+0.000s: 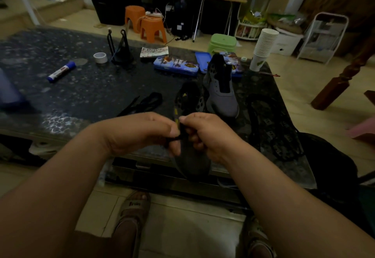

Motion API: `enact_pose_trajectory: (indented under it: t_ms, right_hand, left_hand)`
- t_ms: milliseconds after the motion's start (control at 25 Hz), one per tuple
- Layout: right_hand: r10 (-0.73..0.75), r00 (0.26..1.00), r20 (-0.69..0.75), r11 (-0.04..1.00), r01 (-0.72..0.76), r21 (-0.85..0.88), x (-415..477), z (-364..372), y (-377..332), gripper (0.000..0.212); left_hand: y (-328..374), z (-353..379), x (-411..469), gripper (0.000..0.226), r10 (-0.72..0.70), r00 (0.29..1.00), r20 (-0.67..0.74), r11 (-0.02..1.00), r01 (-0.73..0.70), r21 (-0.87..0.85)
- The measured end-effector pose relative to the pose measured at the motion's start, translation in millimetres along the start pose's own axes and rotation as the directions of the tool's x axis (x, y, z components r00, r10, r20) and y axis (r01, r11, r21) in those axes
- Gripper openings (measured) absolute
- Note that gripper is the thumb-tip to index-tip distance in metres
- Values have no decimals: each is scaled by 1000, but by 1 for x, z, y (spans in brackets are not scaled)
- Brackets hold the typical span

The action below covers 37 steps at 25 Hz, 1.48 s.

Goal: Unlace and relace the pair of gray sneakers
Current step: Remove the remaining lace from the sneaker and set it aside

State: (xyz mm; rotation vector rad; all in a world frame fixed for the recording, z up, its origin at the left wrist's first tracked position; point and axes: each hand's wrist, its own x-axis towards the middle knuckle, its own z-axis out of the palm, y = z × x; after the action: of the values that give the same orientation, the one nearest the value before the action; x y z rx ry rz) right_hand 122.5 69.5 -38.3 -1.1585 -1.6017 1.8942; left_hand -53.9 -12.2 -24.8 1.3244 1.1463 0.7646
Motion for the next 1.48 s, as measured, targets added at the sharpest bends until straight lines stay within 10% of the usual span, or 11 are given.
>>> enact_pose_trajectory:
  t_ms: [120, 280, 360, 480, 640, 760, 880, 1000, 1120, 1360, 1480]
  right_hand:
    - [-213, 974, 80, 967, 222, -129, -16, -2, 3, 16]
    - [-114, 906, 407, 803, 325, -499, -35, -2, 15, 22]
    - [-109, 976, 187, 831, 193, -522, -21, -12, 19, 27]
    - [-290, 914, -284, 728, 18, -685, 7, -41, 17, 30]
    - [-104, 987, -125, 735, -9, -678, 19, -52, 14, 27]
    - [-97, 995, -30, 869, 70, -490, 15, -61, -9, 17]
    - [-195, 972, -131, 972, 173, -159, 17, -66, -36, 4]
    - [-526, 743, -414, 767, 202, -609, 24, -72, -30, 6]
    - [-442, 884, -151, 717, 247, -652, 30, -61, -8, 18]
    - [-491, 868, 72, 316, 254, -914, 40, -41, -4, 18]
    - [-464, 880, 101, 129, 179, -975, 40, -33, -7, 8]
  left_hand:
    - [-16, 5, 15, 53, -238, 937, -255, 967, 205, -151]
    - [-3, 20, 31, 28, -125, 911, -394, 980, 51, -193]
    - [0, 11, 30, 28, -192, 808, -556, 975, 91, -204]
    - [-23, -9, 29, 35, -51, 560, -827, 798, 521, 304]
    - [-26, 14, 47, 63, 285, 749, -598, 663, 297, 688]
    - [-15, 23, 68, 33, 328, 872, -362, 524, 151, 838]
    - [-5, 15, 87, 22, 244, 853, -462, 827, 66, 558]
    - [16, -16, 84, 21, -29, 688, -725, 970, -157, -187]
    - [16, -45, 70, 9, -175, 670, -722, 740, -393, -545]
    - [-1, -47, 68, 53, -67, 528, -846, 893, -347, -287]
    - [-8, -28, 68, 18, 97, 489, -867, 979, 109, 171]
